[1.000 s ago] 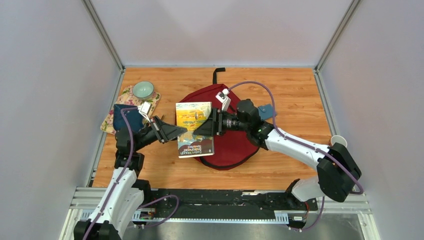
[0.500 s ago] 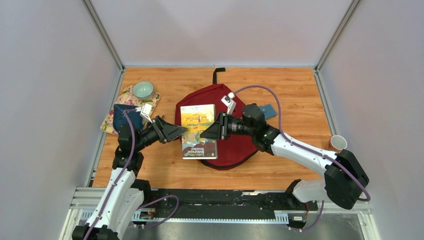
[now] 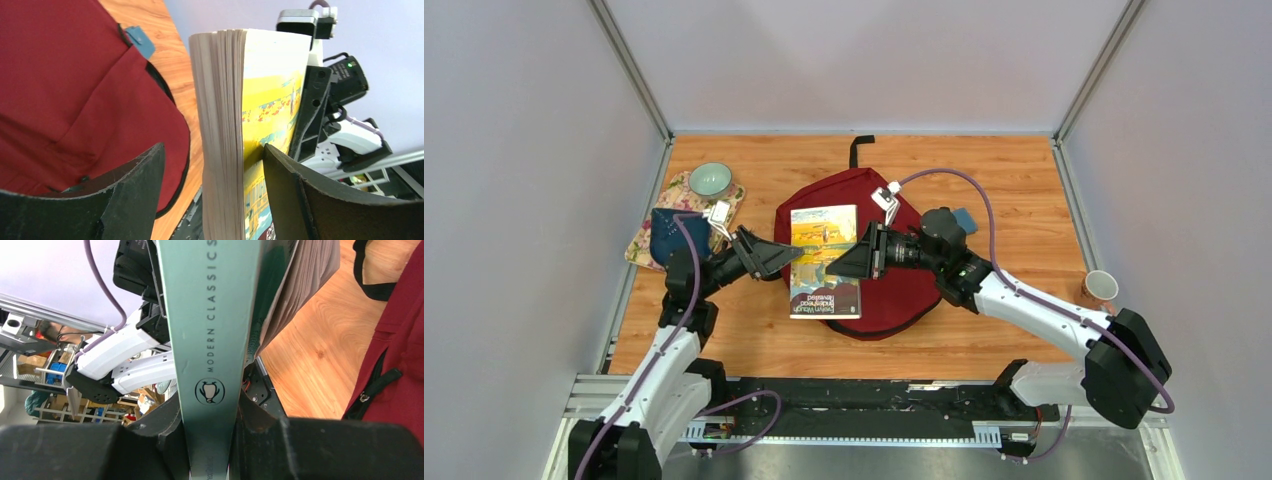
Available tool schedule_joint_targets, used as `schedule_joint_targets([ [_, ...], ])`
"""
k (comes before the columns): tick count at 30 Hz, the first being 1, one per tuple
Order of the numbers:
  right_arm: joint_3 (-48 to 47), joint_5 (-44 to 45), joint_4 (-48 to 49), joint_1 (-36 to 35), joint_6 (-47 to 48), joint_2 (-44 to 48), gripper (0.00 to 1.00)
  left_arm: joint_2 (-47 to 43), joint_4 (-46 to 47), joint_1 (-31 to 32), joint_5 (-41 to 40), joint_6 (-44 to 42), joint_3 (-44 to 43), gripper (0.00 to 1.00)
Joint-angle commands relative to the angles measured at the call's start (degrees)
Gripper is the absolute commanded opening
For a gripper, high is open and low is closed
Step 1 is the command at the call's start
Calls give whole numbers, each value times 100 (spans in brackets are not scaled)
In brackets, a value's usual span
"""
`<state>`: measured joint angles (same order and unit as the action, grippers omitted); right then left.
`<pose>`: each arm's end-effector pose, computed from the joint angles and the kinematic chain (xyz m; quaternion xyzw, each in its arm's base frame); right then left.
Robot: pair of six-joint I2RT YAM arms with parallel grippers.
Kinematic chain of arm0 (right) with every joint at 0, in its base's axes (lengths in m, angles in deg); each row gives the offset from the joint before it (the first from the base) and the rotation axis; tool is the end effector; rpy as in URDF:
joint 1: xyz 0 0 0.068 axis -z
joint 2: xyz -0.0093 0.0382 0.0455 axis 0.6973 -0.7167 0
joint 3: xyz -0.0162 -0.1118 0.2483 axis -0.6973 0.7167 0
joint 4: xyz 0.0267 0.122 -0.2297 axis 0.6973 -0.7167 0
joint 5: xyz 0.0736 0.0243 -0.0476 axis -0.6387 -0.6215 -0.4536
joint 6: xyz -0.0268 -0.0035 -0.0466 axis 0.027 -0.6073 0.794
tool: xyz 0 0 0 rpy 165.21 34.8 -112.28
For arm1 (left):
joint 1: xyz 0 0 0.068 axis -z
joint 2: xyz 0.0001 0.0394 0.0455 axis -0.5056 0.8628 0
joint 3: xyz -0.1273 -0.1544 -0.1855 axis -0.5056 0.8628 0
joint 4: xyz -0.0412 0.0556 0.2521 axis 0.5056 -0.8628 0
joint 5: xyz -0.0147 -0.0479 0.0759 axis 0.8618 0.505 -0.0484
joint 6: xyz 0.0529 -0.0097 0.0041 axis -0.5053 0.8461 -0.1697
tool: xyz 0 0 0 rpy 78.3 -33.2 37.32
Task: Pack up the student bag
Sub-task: Pick up the book from the center of the board.
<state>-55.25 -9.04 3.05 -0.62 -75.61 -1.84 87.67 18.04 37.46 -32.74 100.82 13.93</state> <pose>0.1889 0.2173 0.2996 -0.1483 0.7240 0.6309 0.2361 0.1688 -0.0475 0.2566 -0.0417 0.6904 -0.6131 0.3818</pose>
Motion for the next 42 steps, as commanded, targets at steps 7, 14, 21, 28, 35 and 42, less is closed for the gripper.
schedule_joint_targets([
  [7, -45, -780, 1793, 98, -668, -23, 0, 300, 2434, 178, 463, 1115, 136, 79],
  [14, -151, -1281, 2297, 107, -1003, -410, 0, 661, 3945, 222, 630, 1889, 232, 79],
  [21, -370, -1229, 1016, 230, -100, -305, 0, 898, 4799, 249, 745, 2391, 233, 75],
  [28, -985, -1203, -1093, 493, 1044, -331, 7, 863, 4396, 249, 754, 2215, 259, 0],
  [35, -933, -194, -1851, 845, 1133, 46, 76, 311, 2412, 257, -237, 1250, 347, 0],
  [42, 208, 1757, -2292, 880, 519, 1275, 88, -735, 625, 258, -2083, 544, 452, 0],
])
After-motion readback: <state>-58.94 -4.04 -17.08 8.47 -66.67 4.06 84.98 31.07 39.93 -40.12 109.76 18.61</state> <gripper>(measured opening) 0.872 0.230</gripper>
